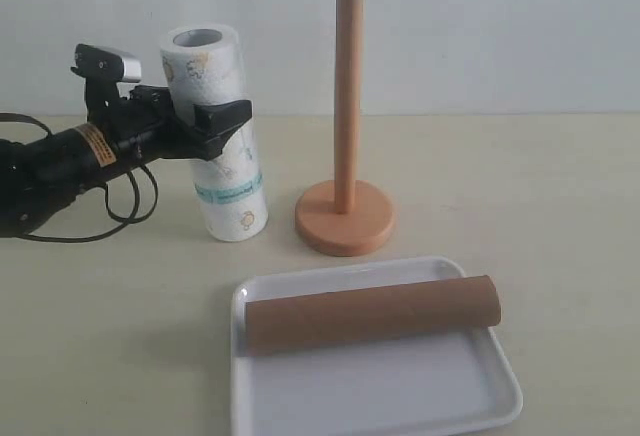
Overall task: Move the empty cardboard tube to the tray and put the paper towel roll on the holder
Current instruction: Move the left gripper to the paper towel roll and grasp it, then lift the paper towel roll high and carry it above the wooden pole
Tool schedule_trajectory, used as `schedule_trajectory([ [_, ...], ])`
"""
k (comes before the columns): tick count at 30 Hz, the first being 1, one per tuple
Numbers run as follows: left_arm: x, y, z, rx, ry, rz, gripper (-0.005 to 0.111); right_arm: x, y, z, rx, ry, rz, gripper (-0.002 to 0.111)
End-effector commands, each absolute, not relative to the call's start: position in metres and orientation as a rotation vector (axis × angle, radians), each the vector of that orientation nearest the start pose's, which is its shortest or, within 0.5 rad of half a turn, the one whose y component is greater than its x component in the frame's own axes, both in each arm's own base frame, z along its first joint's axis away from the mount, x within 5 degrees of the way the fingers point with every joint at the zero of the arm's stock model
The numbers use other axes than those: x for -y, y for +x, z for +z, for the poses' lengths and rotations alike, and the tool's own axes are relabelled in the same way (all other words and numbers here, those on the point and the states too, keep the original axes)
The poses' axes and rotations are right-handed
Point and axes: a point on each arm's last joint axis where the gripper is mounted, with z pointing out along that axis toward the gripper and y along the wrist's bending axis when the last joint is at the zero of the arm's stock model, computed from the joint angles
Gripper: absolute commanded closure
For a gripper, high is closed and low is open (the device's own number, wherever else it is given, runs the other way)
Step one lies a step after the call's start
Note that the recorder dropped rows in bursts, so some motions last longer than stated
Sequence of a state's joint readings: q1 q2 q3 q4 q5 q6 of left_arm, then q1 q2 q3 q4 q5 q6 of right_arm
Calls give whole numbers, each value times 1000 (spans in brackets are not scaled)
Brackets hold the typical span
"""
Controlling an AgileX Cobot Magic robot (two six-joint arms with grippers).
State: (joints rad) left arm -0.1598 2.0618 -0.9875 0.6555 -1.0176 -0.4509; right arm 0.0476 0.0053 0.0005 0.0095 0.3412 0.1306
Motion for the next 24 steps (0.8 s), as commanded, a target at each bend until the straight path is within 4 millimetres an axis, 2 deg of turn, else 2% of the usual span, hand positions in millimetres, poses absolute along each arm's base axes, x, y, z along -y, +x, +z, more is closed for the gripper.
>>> schedule_trajectory([
  [1, 111, 390, 155, -1567, 479, -635, 102, -2, 54, 184, -1808, 80, 125, 108],
  [5, 112, 388, 170, -1539, 478, -653, 103, -2, 54, 184, -1808, 80, 125, 108],
  [7, 112, 385, 185, -1509, 483, -665, 103, -2, 54, 184, -1808, 80, 125, 108],
  [11, 112, 377, 219, -1463, 543, -617, 103, -2, 54, 184, -1808, 80, 125, 108],
  [15, 106, 367, 254, -1466, 527, -550, 103, -2, 54, 184, -1808, 80, 125, 108],
  [24, 101, 339, 338, -1250, 504, -543, 103, -2, 54, 184, -1808, 80, 125, 108],
])
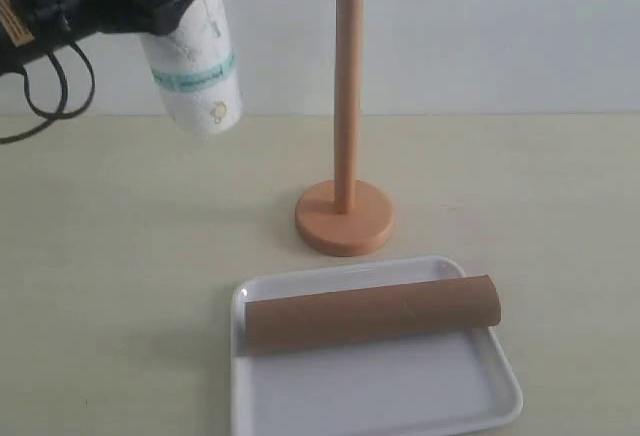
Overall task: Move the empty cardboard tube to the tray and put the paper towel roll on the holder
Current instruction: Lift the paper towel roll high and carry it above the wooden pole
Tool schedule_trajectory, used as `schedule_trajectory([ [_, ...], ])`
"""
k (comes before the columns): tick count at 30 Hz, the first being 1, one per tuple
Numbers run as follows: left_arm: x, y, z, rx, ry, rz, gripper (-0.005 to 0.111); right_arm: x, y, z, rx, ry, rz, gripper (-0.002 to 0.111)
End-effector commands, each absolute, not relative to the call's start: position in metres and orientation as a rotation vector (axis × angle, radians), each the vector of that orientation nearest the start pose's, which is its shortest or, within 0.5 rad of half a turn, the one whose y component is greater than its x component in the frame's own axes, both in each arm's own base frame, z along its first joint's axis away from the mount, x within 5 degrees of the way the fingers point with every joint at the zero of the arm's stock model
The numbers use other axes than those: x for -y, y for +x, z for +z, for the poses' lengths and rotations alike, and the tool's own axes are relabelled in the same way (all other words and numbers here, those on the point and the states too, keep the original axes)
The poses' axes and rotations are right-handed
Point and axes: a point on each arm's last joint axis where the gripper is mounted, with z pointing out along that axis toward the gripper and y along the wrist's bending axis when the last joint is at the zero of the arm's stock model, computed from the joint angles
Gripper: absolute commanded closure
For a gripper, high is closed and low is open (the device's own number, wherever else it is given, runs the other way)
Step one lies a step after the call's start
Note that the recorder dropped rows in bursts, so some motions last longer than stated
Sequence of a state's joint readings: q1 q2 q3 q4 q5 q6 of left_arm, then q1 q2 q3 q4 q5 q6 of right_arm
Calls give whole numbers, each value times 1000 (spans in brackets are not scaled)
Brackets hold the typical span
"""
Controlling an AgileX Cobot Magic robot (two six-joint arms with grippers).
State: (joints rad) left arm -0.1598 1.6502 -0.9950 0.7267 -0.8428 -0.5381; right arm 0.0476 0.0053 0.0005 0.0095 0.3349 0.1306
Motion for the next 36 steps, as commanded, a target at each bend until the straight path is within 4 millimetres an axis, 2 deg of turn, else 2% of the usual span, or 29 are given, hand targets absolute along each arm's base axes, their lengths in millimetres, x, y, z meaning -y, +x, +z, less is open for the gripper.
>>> schedule_trajectory([
  [1, 101, 338, 348, -1228, 489, -562, 103, -2, 54, 184, -1808, 80, 125, 108],
  [8, 104, 337, 402, -1118, 506, -604, 103, -2, 54, 184, -1808, 80, 125, 108],
  [16, 107, 340, 438, -1108, 538, -598, 103, -2, 54, 184, -1808, 80, 125, 108],
  [21, 110, 351, 453, -1083, 506, -688, 103, -2, 54, 184, -1808, 80, 125, 108],
  [29, 125, 377, 458, -1141, 577, -788, 103, -2, 54, 184, -1808, 78, 124, 108],
  [33, 141, 379, 466, -1127, 643, -794, 103, -2, 54, 184, -1808, 78, 124, 108],
  [36, 141, 381, 469, -1164, 586, -815, 103, -2, 54, 184, -1808, 78, 124, 108],
])
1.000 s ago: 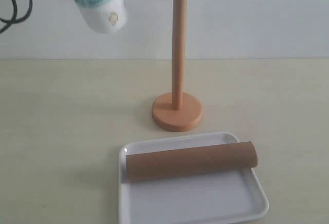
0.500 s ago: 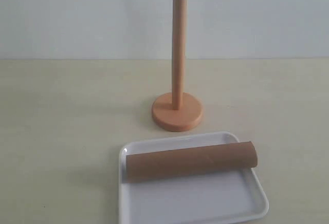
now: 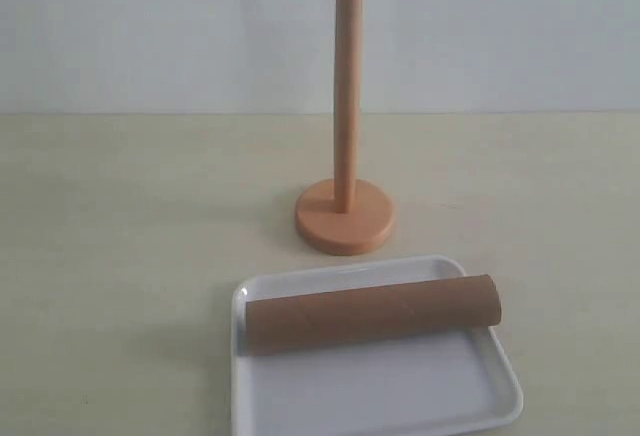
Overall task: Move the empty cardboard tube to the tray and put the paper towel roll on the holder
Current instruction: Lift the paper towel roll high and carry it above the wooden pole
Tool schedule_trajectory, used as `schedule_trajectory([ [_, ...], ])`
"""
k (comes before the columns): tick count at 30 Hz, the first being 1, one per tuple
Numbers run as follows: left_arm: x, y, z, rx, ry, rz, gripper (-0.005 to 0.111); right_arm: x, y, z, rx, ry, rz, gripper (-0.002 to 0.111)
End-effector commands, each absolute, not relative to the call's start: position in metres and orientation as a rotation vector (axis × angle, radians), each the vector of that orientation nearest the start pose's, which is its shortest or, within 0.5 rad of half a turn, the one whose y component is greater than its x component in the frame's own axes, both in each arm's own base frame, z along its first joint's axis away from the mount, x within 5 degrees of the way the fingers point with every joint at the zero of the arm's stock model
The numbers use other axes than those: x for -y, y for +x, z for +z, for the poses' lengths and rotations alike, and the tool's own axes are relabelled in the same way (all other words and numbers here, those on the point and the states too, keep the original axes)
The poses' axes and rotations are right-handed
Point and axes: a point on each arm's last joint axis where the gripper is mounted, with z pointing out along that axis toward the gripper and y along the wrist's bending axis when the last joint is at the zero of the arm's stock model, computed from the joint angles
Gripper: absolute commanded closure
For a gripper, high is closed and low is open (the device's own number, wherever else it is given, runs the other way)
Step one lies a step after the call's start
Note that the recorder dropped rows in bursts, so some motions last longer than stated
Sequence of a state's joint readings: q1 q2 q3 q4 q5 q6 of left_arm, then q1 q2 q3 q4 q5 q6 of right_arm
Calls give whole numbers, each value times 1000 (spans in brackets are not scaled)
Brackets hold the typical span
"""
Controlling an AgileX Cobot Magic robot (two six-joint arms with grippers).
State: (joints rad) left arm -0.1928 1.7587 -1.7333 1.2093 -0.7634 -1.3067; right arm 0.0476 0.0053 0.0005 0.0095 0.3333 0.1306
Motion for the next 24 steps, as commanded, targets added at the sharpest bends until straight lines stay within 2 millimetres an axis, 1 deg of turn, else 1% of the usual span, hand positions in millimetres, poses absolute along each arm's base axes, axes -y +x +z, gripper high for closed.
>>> schedule_trajectory([
  [1, 141, 379, 471, -1157, 596, -812, 103, -2, 54, 184, -1808, 78, 124, 108],
  [5, 143, 376, 473, -1158, 634, -800, 103, -2, 54, 184, -1808, 78, 124, 108],
  [8, 140, 380, 470, -1195, 638, -739, 103, -2, 54, 184, -1808, 78, 124, 108],
  [13, 138, 381, 468, -1224, 633, -751, 103, -2, 54, 184, -1808, 78, 124, 108],
  [18, 133, 376, 472, -1232, 651, -755, 103, -2, 54, 184, -1808, 78, 124, 108],
  [24, 131, 366, 471, -1270, 764, -762, 103, -2, 54, 184, -1808, 78, 124, 108],
])
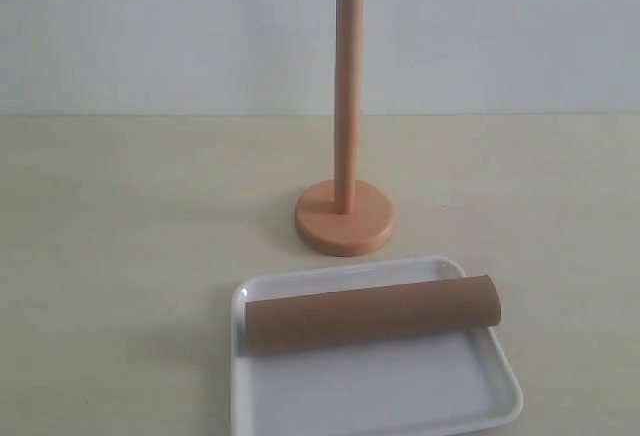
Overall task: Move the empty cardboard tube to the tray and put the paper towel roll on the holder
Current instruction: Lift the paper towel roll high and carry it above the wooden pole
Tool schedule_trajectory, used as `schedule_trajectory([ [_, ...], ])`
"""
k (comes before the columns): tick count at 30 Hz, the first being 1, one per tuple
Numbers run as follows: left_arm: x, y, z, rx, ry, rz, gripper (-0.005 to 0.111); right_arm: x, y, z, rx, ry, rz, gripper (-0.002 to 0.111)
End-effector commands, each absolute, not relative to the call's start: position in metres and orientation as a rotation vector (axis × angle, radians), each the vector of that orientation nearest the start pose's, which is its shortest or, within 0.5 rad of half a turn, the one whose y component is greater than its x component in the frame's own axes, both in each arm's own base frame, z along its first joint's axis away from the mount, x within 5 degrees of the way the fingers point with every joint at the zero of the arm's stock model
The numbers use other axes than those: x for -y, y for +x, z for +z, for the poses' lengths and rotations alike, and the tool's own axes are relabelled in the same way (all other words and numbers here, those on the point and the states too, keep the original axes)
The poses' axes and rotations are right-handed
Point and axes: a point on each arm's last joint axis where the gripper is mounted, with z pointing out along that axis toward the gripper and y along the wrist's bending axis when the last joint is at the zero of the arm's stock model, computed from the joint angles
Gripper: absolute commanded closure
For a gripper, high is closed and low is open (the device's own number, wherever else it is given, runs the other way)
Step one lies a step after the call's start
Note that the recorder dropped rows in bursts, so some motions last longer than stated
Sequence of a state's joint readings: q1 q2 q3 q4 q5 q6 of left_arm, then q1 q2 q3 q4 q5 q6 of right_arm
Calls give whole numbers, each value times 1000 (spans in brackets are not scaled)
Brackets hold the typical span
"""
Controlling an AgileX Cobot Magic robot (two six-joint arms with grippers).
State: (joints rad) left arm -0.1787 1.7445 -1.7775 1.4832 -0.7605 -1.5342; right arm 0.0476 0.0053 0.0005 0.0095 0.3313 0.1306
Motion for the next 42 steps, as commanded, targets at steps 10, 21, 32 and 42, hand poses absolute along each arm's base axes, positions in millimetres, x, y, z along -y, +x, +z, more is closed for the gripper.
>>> schedule_trajectory([
  [10, 134, 337, 484, -1227, 914, -808, 103, -2, 54, 184, -1808, 78, 124, 108],
  [21, 182, 318, 493, -1142, 912, -822, 103, -2, 54, 185, -1800, 78, 125, 108],
  [32, 215, 347, 464, -1132, 908, -750, 103, -2, 54, 184, -1806, 78, 124, 108],
  [42, 217, 352, 460, -1091, 926, -678, 103, -2, 54, 184, -1806, 78, 124, 108],
])
